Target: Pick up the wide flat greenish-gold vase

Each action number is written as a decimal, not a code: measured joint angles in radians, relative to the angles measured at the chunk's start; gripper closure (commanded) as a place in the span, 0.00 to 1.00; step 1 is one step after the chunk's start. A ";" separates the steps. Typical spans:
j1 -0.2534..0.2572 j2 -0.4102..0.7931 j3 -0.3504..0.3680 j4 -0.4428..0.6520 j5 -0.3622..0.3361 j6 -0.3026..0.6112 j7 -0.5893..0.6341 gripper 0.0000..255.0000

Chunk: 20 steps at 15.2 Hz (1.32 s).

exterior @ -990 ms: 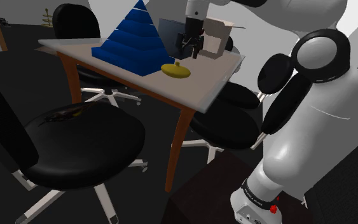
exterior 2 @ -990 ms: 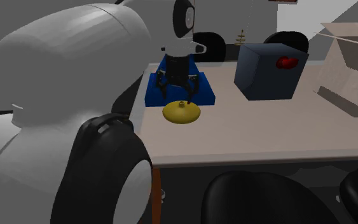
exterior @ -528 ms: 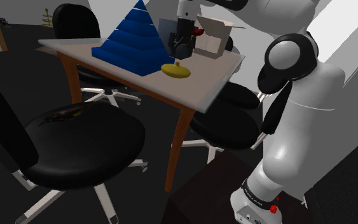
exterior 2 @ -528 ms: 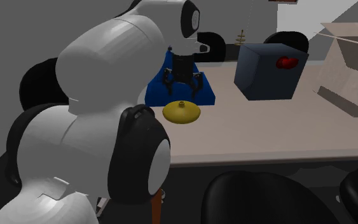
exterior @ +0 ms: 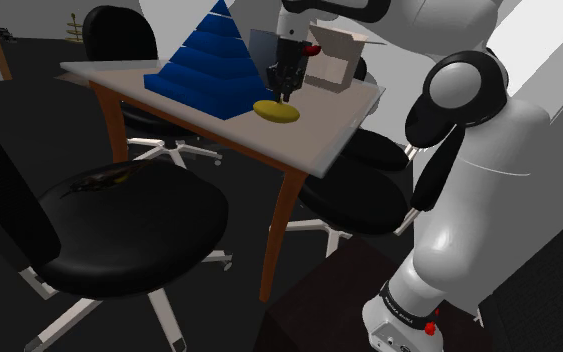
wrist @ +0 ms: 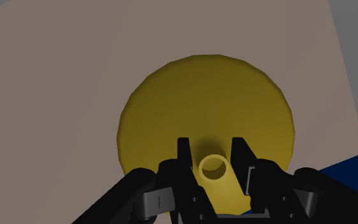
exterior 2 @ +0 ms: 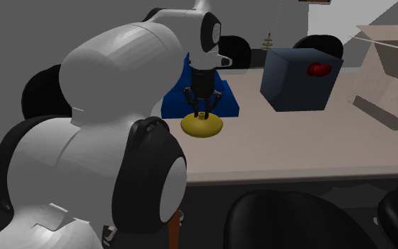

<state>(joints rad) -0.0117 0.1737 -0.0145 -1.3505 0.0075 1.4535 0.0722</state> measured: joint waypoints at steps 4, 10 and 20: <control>0.000 0.000 0.000 0.000 0.000 0.001 0.000 1.00; 0.001 0.014 0.001 0.049 0.000 -0.036 0.002 1.00; -0.002 0.105 -0.001 0.320 0.002 -0.215 0.000 1.00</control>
<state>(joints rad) -0.0139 0.2791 -0.0152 -1.0308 0.0095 1.2381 0.0719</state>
